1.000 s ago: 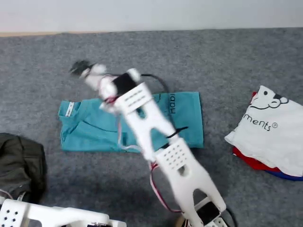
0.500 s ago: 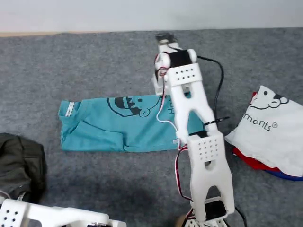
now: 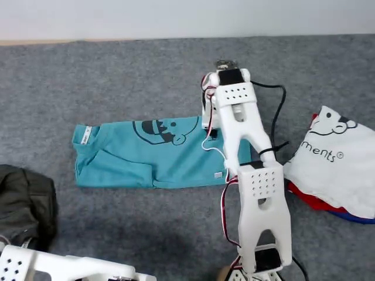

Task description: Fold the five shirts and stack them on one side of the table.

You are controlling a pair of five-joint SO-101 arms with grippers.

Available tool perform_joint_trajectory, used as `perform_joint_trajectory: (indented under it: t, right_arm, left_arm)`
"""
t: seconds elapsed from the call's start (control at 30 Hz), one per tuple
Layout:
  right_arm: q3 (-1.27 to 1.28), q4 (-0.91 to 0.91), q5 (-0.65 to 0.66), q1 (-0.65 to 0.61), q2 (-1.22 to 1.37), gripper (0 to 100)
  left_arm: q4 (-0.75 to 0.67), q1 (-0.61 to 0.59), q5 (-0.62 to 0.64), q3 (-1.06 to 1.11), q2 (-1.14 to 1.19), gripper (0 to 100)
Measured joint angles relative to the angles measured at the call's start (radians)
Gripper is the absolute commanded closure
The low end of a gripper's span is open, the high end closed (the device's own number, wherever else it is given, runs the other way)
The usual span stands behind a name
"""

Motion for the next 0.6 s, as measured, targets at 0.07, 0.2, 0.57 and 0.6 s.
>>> perform_joint_trajectory:
  t: [0.07, 0.2, 0.57, 0.6]
  right_arm:
    - [0.000, 0.000, 0.000, 0.018, 0.032, 64.7]
    - [0.000, 0.000, 0.000, 0.034, 0.098, 64.9]
    - [-0.008, 0.000, 0.002, 0.008, 0.146, 99.3]
    - [-0.006, 0.000, 0.020, 0.008, 0.146, 98.9]
  left_arm:
    - [0.000, 0.000, 0.000, 0.000, 0.000, 99]
    - [0.000, 0.000, 0.000, 0.000, 0.000, 99]
    - [0.000, 0.000, 0.000, 0.000, 0.000, 99]
    - [0.000, 0.000, 0.000, 0.000, 0.000, 99]
